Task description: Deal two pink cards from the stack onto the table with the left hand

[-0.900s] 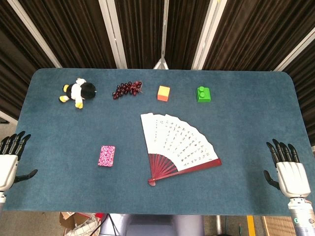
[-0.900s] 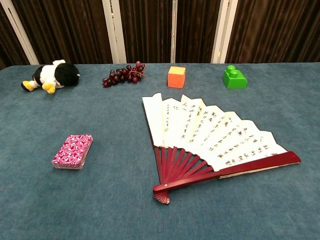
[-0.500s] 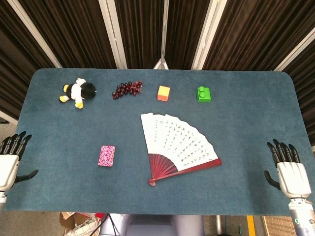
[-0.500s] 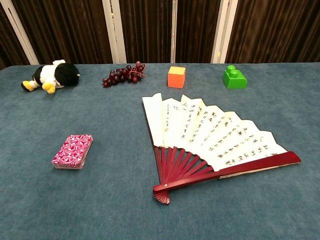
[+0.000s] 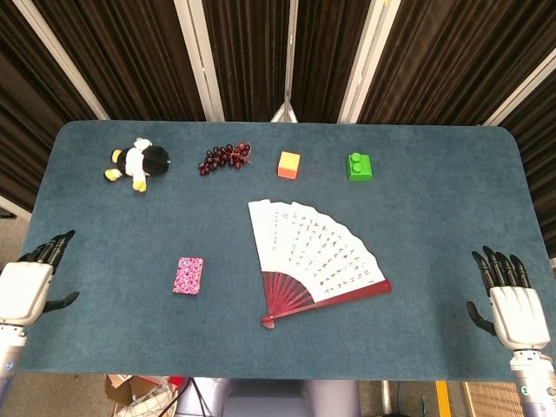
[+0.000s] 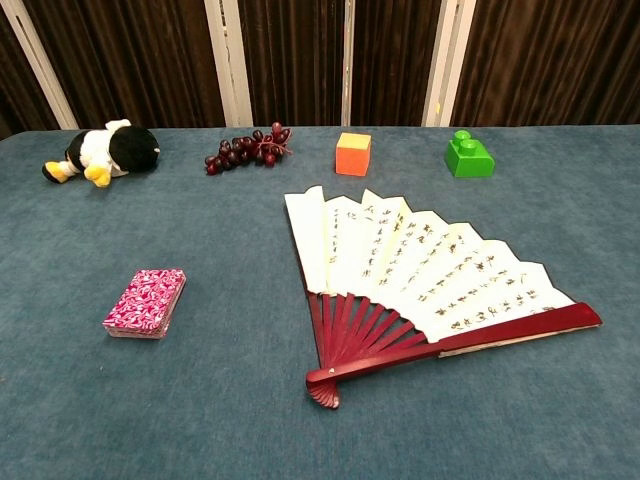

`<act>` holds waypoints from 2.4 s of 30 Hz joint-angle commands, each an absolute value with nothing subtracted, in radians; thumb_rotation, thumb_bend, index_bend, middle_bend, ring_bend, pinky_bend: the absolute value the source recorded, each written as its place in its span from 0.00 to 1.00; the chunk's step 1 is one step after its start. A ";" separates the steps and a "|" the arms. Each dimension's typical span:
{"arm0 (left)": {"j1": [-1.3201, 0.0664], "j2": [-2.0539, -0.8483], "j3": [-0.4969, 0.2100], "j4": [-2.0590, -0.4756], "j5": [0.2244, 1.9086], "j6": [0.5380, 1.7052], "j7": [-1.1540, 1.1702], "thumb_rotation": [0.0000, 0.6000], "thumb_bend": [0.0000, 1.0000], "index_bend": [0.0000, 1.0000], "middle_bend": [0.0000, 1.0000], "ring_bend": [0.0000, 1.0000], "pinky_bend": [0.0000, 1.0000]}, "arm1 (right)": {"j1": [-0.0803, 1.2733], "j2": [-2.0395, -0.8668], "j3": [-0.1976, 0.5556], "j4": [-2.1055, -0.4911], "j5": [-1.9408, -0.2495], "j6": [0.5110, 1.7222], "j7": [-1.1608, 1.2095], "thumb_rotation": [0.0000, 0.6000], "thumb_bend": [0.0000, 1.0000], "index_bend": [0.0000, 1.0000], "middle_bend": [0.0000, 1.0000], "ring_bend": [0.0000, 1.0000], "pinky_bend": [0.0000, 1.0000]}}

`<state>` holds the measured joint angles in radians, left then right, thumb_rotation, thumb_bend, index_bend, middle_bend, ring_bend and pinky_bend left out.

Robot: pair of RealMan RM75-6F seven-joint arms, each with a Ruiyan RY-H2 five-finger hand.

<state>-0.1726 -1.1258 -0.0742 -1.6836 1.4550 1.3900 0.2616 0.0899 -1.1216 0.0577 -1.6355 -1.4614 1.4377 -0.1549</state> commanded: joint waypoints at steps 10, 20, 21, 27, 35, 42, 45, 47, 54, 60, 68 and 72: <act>-0.401 -1.186 -0.190 -1.872 1.021 1.099 0.565 1.00 0.02 0.07 0.27 0.45 0.65 | 0.095 -1.122 0.055 -1.634 -1.469 1.430 -0.144 1.00 0.37 0.00 0.00 0.00 0.05; -0.535 -1.331 -0.194 -1.871 0.779 1.113 0.766 1.00 0.02 0.07 0.00 0.00 0.06 | 0.096 -1.119 0.053 -1.635 -1.474 1.427 -0.127 1.00 0.37 0.00 0.00 0.00 0.05; -0.548 -1.347 -0.197 -1.870 0.748 1.117 0.778 1.00 0.02 0.10 0.00 0.00 0.05 | 0.097 -1.119 0.053 -1.635 -1.475 1.427 -0.127 1.00 0.37 0.00 0.00 0.00 0.05; -0.605 -1.403 -0.193 -1.863 0.655 1.152 0.847 1.00 0.03 0.20 0.00 0.00 0.05 | 0.097 -1.116 0.053 -1.636 -1.473 1.425 -0.120 1.00 0.37 0.00 0.00 0.00 0.05; -0.668 -1.477 -0.168 -1.836 0.571 1.176 0.907 1.00 0.07 0.20 0.00 0.00 0.05 | 0.097 -1.116 0.053 -1.636 -1.473 1.424 -0.114 1.00 0.37 0.00 0.00 0.00 0.05; -0.686 -1.508 -0.146 -1.818 0.545 1.194 0.918 1.00 0.07 0.19 0.00 0.00 0.05 | 0.098 -1.116 0.053 -1.635 -1.473 1.424 -0.112 1.00 0.37 0.00 0.00 0.00 0.05; -0.692 -1.526 -0.145 -1.798 0.546 1.197 0.904 1.00 0.07 0.20 0.00 0.00 0.05 | 0.098 -1.117 0.053 -1.636 -1.473 1.424 -0.113 1.00 0.37 0.00 0.00 0.00 0.05; -0.696 -1.535 -0.144 -1.789 0.546 1.197 0.896 1.00 0.08 0.20 0.00 0.00 0.05 | 0.098 -1.117 0.053 -1.636 -1.473 1.424 -0.114 1.00 0.37 0.00 0.00 0.00 0.05; -0.719 -1.560 -0.137 -1.766 0.532 1.191 0.888 1.00 0.10 0.21 0.00 0.00 0.05 | 0.097 -1.116 0.052 -1.637 -1.472 1.424 -0.111 1.00 0.37 0.00 0.00 0.00 0.05; -0.731 -1.568 -0.129 -1.762 0.520 1.193 0.886 1.00 0.10 0.22 0.00 0.00 0.05 | 0.098 -1.115 0.052 -1.636 -1.472 1.424 -0.108 1.00 0.37 0.00 0.00 0.00 0.05; -0.739 -1.580 -0.119 -1.754 0.522 1.197 0.872 1.00 0.23 0.35 0.00 0.00 0.06 | 0.097 -1.115 0.052 -1.637 -1.473 1.425 -0.108 1.00 0.37 0.00 0.00 0.00 0.05; -0.732 -1.586 -0.121 -1.752 0.564 1.202 0.829 1.00 0.30 0.43 0.00 0.00 0.08 | 0.097 -1.115 0.052 -1.637 -1.473 1.426 -0.108 1.00 0.37 0.00 0.00 0.00 0.05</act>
